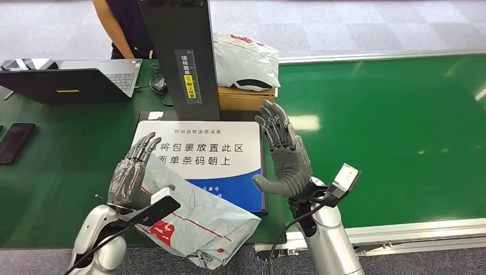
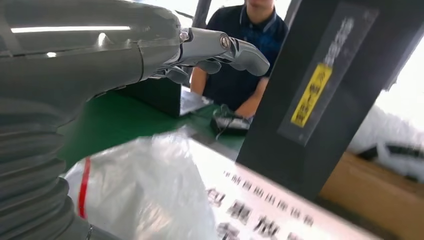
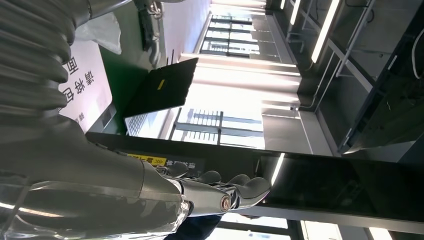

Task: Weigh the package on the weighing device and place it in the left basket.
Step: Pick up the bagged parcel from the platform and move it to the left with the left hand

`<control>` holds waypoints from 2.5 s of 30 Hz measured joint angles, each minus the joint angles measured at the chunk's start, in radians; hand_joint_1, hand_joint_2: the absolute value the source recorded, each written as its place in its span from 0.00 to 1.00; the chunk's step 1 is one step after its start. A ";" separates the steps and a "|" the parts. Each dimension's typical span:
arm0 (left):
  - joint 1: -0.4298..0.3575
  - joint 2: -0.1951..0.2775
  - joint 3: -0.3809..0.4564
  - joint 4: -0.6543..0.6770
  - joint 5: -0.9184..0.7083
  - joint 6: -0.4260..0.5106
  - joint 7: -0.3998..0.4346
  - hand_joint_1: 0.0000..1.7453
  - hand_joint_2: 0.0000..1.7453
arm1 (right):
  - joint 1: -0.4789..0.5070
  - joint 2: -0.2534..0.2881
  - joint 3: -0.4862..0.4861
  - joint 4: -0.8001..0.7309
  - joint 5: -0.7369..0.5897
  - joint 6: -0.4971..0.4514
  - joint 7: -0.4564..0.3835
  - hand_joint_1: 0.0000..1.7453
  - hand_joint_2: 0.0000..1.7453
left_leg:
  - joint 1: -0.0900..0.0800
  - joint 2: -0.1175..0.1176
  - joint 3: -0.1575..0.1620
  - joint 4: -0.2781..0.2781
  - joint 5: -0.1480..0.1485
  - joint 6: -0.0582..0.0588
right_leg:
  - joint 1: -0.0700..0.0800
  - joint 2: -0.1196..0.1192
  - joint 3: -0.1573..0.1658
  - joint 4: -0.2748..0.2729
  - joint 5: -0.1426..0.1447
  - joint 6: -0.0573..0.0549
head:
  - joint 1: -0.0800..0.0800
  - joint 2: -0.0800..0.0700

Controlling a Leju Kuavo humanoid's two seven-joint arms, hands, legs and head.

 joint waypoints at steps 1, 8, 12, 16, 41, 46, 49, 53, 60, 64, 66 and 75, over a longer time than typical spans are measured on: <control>0.003 0.010 -0.002 -0.002 -0.003 -0.021 0.011 0.00 1.00 | 0.000 0.000 0.000 0.000 0.000 -0.001 0.000 0.00 1.00 | 0.000 0.000 0.000 0.000 0.000 0.000 | 0.000 0.000 0.000 0.000 0.000 0.000 | 0.000 0.000; 0.042 0.084 -0.006 -0.056 0.019 -0.138 0.030 0.00 1.00 | 0.001 -0.010 -0.002 0.000 0.000 -0.016 -0.002 0.00 1.00 | 0.000 0.000 0.000 0.000 0.000 0.000 | 0.000 0.000 0.000 0.000 0.000 0.000 | 0.000 0.000; 0.058 0.140 0.000 -0.094 0.079 -0.182 -0.006 0.00 1.00 | -0.001 -0.015 -0.008 0.003 0.000 -0.027 0.000 0.00 1.00 | 0.000 0.000 0.000 0.000 0.000 0.000 | 0.000 0.000 0.000 0.000 0.000 0.000 | 0.000 0.000; 0.074 0.181 0.015 -0.121 0.102 -0.211 -0.016 0.32 1.00 | -0.001 -0.019 -0.012 0.007 -0.001 -0.034 0.001 0.00 1.00 | 0.000 0.000 0.000 0.000 0.000 0.000 | 0.000 0.000 0.000 0.000 0.000 0.000 | 0.000 0.000; 0.061 0.194 0.013 0.043 0.085 -0.296 0.040 1.00 1.00 | -0.031 -0.019 0.012 0.006 0.018 -0.085 0.033 0.00 1.00 | 0.000 0.000 0.000 0.000 0.000 0.000 | 0.000 0.000 0.000 0.000 0.000 0.000 | 0.000 0.000; 0.049 0.183 0.013 0.070 0.092 -0.268 0.027 1.00 1.00 | -0.029 -0.019 0.017 -0.006 0.024 -0.096 0.035 0.00 1.00 | 0.000 0.000 0.000 0.000 0.000 0.000 | 0.000 0.000 0.001 0.000 0.000 0.000 | 0.000 0.000; 0.036 0.172 0.013 0.081 0.108 -0.232 0.004 1.00 1.00 | -0.025 -0.019 0.017 -0.015 0.028 -0.104 0.035 0.00 1.00 | 0.000 0.000 0.000 0.000 0.000 0.000 | 0.000 0.000 0.000 0.000 0.000 0.000 | 0.000 0.000; 0.007 0.145 0.019 0.086 0.144 -0.134 -0.036 1.00 1.00 | -0.011 -0.019 0.017 -0.029 0.037 -0.109 0.034 0.00 1.00 | 0.000 0.000 0.000 0.000 0.000 0.000 | 0.000 0.000 0.000 0.000 0.000 0.000 | 0.000 0.000; -0.021 0.065 0.066 0.024 0.241 0.051 -0.091 1.00 1.00 | 0.025 -0.019 0.017 -0.064 0.064 -0.110 0.027 0.00 1.00 | 0.000 0.000 0.000 0.000 0.000 0.000 | 0.000 0.000 0.000 0.000 0.000 0.000 | 0.000 0.000; -0.030 0.030 0.089 -0.013 0.252 0.145 -0.098 1.00 1.00 | 0.032 -0.019 0.017 -0.074 0.070 -0.109 0.024 0.00 1.00 | 0.000 0.000 0.000 0.000 0.000 0.000 | 0.000 0.000 0.000 0.000 0.000 0.000 | 0.000 0.000; -0.032 0.015 0.095 -0.025 0.256 0.189 -0.098 1.00 1.00 | 0.033 -0.019 0.017 -0.075 0.074 -0.110 0.021 0.00 1.00 | 0.000 0.000 0.000 0.000 0.000 0.000 | 0.000 0.000 0.000 0.000 0.000 0.000 | 0.000 0.000; -0.036 -0.023 0.119 -0.049 0.310 0.276 -0.107 1.00 1.00 | 0.033 -0.019 0.017 -0.075 0.081 -0.124 0.011 0.00 1.00 | 0.000 0.000 0.000 0.000 0.000 0.000 | 0.000 0.000 0.000 0.000 0.000 0.000 | 0.000 0.000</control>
